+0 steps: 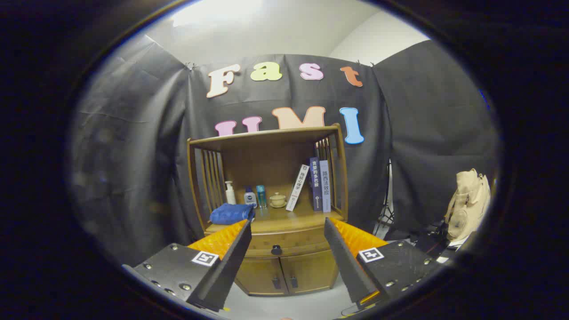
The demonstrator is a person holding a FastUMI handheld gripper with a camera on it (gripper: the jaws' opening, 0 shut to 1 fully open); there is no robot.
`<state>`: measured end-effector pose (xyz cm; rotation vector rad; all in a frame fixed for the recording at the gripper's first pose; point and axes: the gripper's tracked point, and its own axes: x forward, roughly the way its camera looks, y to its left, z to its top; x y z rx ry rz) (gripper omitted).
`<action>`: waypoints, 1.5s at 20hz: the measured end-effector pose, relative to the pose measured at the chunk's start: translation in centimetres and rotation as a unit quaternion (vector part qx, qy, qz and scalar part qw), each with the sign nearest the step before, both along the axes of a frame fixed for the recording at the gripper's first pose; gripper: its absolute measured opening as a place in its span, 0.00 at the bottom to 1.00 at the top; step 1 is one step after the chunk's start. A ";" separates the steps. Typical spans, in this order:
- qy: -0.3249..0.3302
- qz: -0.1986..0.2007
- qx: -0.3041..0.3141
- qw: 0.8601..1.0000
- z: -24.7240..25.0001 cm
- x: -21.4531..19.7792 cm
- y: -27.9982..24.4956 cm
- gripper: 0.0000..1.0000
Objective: Pull open the drawer, take out the items inside it, and place them on the countertop above the cabinet.
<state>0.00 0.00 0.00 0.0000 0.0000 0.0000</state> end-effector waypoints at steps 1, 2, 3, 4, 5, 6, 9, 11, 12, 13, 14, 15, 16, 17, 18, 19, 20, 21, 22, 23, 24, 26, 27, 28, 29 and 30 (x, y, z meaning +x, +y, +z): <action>0.000 0.000 0.001 1.000 0.0 0.0 0.0 0.99; 0.000 0.001 0.003 1.000 -0.1 -0.1 0.1 0.99; -0.001 -0.001 0.003 1.000 -0.1 -0.1 0.0 0.99; -0.004 -0.002 0.002 1.000 -0.1 0.0 -0.2 0.99; -0.006 -0.003 0.001 1.000 -0.1 -0.1 -0.3 0.99; -0.008 -0.005 -0.001 1.000 -0.2 0.0 -0.4 0.99; -0.006 -0.002 -0.001 1.000 -0.8 0.4 -0.7 0.99; -0.007 0.002 0.010 1.000 -0.9 0.8 -1.0 0.99; -0.009 -0.001 0.013 1.000 -1.0 1.0 -1.3 0.99; -0.008 -0.007 0.015 1.000 -1.4 1.2 -2.0 0.99; -0.009 -0.013 0.016 1.000 -1.7 1.4 -2.5 0.99; -0.009 -0.018 0.016 1.000 -2.0 1.7 -2.8 0.99; -0.008 -0.022 0.017 1.000 -2.4 2.0 -3.2 0.99; -0.008 -0.024 0.017 1.000 -2.7 2.5 -3.3 0.99; -0.008 -0.027 0.013 1.000 -3.2 3.0 -3.6 0.99; -0.007 -0.030 0.009 0.999 -3.8 3.7 -3.7 0.99; -0.004 -0.030 0.003 1.000 -4.7 4.3 -3.6 0.99; -0.001 -0.030 -0.002 1.000 -5.7 5.1 -3.5 0.99; 0.001 -0.027 -0.007 1.000 -6.7 6.0 -3.2 0.99; 0.004 -0.023 -0.012 1.000 -7.8 6.9 -2.7 0.99; 0.006 -0.018 -0.019 1.000 -9.0 7.9 -2.3 0.99; 0.015 -0.008 -0.031 0.999 -11.6 10.0 -1.1 0.99; 0.019 -0.001 -0.032 0.999 -12.7 11.1 -0.4 0.99; 0.024 0.010 -0.028 0.999 -13.7 12.2 0.5 0.99; 0.030 0.025 -0.023 0.999 -14.6 13.4 1.6 0.99; 0.035 0.038 -0.020 0.998 -15.6 14.7 2.4 0.99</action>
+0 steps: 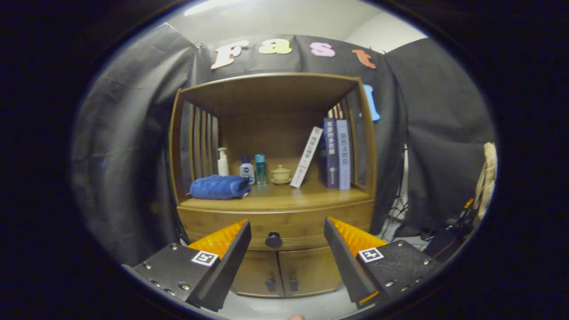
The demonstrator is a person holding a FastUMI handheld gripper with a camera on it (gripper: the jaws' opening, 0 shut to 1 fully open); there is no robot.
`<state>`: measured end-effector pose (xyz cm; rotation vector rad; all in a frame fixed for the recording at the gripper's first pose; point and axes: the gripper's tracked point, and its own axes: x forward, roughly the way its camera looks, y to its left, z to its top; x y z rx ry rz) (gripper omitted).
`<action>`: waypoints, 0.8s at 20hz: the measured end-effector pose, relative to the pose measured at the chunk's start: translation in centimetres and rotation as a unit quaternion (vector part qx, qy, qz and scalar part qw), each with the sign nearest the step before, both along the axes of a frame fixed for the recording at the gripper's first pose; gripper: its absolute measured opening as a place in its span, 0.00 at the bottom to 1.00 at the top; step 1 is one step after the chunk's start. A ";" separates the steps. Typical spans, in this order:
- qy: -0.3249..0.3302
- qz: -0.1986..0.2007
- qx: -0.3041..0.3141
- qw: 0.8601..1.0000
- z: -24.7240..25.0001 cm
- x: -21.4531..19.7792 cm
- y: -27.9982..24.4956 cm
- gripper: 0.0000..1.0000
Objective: Pull open the drawer, take out the items inside it, and place them on the countertop above the cabinet.
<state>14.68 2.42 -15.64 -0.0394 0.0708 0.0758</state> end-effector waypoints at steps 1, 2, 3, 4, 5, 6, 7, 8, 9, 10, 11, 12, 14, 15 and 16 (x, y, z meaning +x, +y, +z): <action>0.005 0.005 -0.004 1.000 -1.0 1.2 0.4 0.99; 0.009 0.006 -0.011 1.000 -2.2 2.2 0.3 0.99; 0.014 0.001 -0.021 1.000 -3.5 3.2 0.0 0.99; 0.025 -0.001 -0.025 0.999 -5.2 4.2 -0.3 0.99; 0.031 -0.002 -0.021 0.999 -6.6 4.9 -0.4 0.99; 0.039 -0.005 -0.018 0.999 -7.8 5.8 -0.7 0.99; 0.045 -0.008 -0.013 0.999 -8.8 6.6 -1.0 0.99; 0.050 -0.004 -0.004 0.999 -9.6 7.3 -0.8 0.99; 0.055 0.000 0.002 0.998 -10.2 8.1 -0.6 0.99; 0.057 0.002 0.005 0.998 -10.6 8.7 -0.4 0.99; 0.055 0.005 0.004 0.998 -10.8 9.3 -0.1 0.99; 0.053 0.007 -0.001 0.999 -11.2 9.9 0.1 0.99; 0.059 0.017 -0.009 0.998 -12.1 10.7 1.1 0.99; 0.064 0.023 -0.017 0.998 -12.5 10.8 1.6 0.99; 0.060 0.021 -0.027 0.998 -12.3 11.2 1.8 0.85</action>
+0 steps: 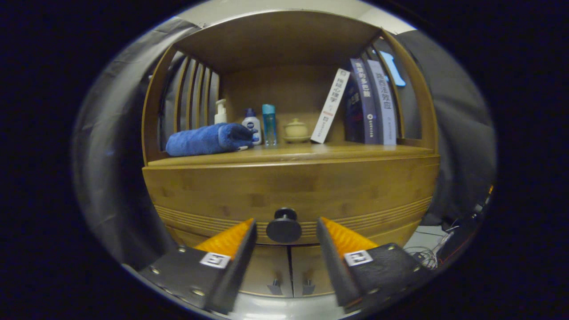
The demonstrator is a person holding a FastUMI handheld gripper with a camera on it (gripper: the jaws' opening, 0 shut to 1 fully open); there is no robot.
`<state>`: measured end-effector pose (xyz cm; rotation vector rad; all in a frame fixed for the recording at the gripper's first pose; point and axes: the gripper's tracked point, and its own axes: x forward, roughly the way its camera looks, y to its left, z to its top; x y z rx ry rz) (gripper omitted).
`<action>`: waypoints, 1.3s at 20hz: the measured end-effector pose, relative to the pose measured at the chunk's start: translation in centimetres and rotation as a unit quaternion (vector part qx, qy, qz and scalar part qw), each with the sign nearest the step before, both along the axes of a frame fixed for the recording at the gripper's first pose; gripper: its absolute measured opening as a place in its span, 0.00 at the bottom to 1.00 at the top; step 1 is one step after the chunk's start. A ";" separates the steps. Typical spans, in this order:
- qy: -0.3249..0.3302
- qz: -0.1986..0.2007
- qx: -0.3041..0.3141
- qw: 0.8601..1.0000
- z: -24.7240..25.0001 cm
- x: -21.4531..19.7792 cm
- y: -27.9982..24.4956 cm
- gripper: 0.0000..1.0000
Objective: Pull open the drawer, take out the items inside it, and place them on the countertop above the cabinet.
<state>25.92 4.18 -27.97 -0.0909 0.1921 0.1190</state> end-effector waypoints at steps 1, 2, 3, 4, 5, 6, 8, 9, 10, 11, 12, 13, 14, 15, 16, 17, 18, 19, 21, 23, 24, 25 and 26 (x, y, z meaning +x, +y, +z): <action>-0.004 0.001 -0.007 1.000 0.0 0.8 0.2 0.70; -0.008 0.007 -0.005 1.000 0.2 1.2 0.7 0.55; -0.008 -0.001 -0.017 1.000 -0.3 1.3 0.5 0.55; -0.019 -0.003 -0.013 1.000 0.4 0.6 0.3 0.49; -0.019 -0.006 -0.009 1.000 0.1 1.1 0.2 0.42; -0.018 -0.010 0.000 1.000 0.1 1.6 0.3 0.42; 0.001 -0.029 0.013 0.999 -0.2 1.5 0.2 0.42; 0.003 -0.037 0.010 0.999 -0.1 1.6 0.2 0.41; -0.001 -0.039 -0.001 0.999 -0.1 1.4 0.1 0.41; -0.001 -0.037 -0.017 0.999 -0.4 1.8 0.1 0.42; -0.004 -0.032 -0.031 0.999 -0.3 1.7 0.3 0.42; -0.001 -0.030 -0.040 0.999 -0.4 1.6 0.1 0.42; 0.005 -0.027 -0.045 0.999 -0.5 1.6 0.1 0.35; 0.010 -0.024 -0.042 0.999 -0.5 1.7 0.1 0.35; 0.016 -0.026 -0.037 0.999 -0.6 1.5 0.0 0.30; 0.019 -0.027 -0.040 0.999 -0.5 1.3 -0.1 0.30; 0.024 -0.030 -0.039 0.998 -0.6 0.9 -0.4 0.30; 0.028 -0.030 -0.034 0.999 -0.5 0.2 -0.4 0.30; 0.033 -0.037 -0.031 0.998 -0.5 -1.6 -0.7 0.30; 0.032 -0.044 -0.035 0.998 -0.4 -3.4 -0.9 0.30; 0.032 -0.046 -0.036 0.998 -0.4 -4.5 -1.0 0.30; 0.031 -0.048 -0.034 0.998 -0.3 -5.6 -1.0 0.30; 0.032 -0.048 -0.033 0.998 -0.4 -6.7 -1.0 0.30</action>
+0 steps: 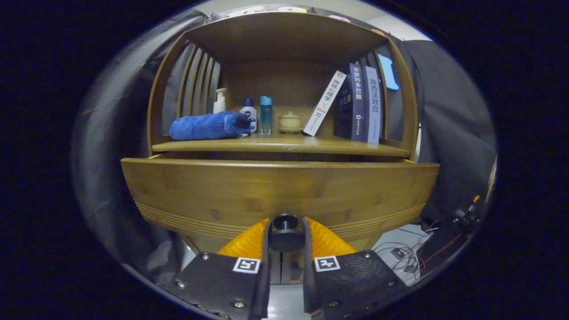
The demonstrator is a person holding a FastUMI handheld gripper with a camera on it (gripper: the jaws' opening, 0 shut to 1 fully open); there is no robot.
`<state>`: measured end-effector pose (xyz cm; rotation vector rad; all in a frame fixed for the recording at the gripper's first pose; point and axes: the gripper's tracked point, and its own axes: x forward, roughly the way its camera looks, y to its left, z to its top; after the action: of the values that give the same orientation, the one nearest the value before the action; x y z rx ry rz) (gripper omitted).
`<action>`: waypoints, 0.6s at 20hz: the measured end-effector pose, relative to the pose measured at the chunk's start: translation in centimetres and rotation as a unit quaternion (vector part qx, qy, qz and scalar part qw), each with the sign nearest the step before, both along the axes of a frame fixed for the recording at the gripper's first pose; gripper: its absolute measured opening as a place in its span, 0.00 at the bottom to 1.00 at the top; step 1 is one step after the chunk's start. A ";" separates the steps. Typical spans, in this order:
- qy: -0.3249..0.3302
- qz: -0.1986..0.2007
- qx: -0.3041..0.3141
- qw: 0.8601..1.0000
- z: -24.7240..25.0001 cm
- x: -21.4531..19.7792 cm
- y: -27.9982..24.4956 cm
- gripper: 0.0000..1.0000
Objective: Pull open the drawer, take out the items inside it, and place them on the countertop above the cabinet.
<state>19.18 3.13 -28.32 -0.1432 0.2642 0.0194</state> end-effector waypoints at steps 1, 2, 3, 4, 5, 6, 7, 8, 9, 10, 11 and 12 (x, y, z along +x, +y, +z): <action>0.000 -0.001 0.000 1.000 0.1 -1.1 0.0 0.30; 0.000 -0.003 -0.005 1.000 0.1 -2.3 -0.2 0.30; -0.003 -0.007 -0.005 1.000 0.2 -3.4 -0.4 0.30; -0.002 -0.011 0.001 1.000 0.0 -4.5 -0.5 0.30; 0.004 -0.012 0.007 1.000 -0.4 -5.4 -0.5 0.30; 0.006 -0.010 0.010 1.000 -0.7 -6.5 -0.5 0.30; 0.001 -0.009 0.011 1.000 -0.4 -7.3 -0.5 0.30; 0.008 -0.009 0.006 1.000 -0.7 -8.1 -0.5 0.30; 0.008 -0.006 0.002 1.000 -0.7 -8.6 -0.6 0.30; 0.013 -0.007 0.008 1.000 -0.8 -9.3 -0.8 0.30; 0.013 -0.003 0.015 1.000 -0.6 -9.9 -0.9 0.30; 0.016 -0.001 0.016 1.000 -0.9 -10.6 -0.8 0.30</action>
<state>8.56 2.32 -29.17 -0.1104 0.2953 0.0237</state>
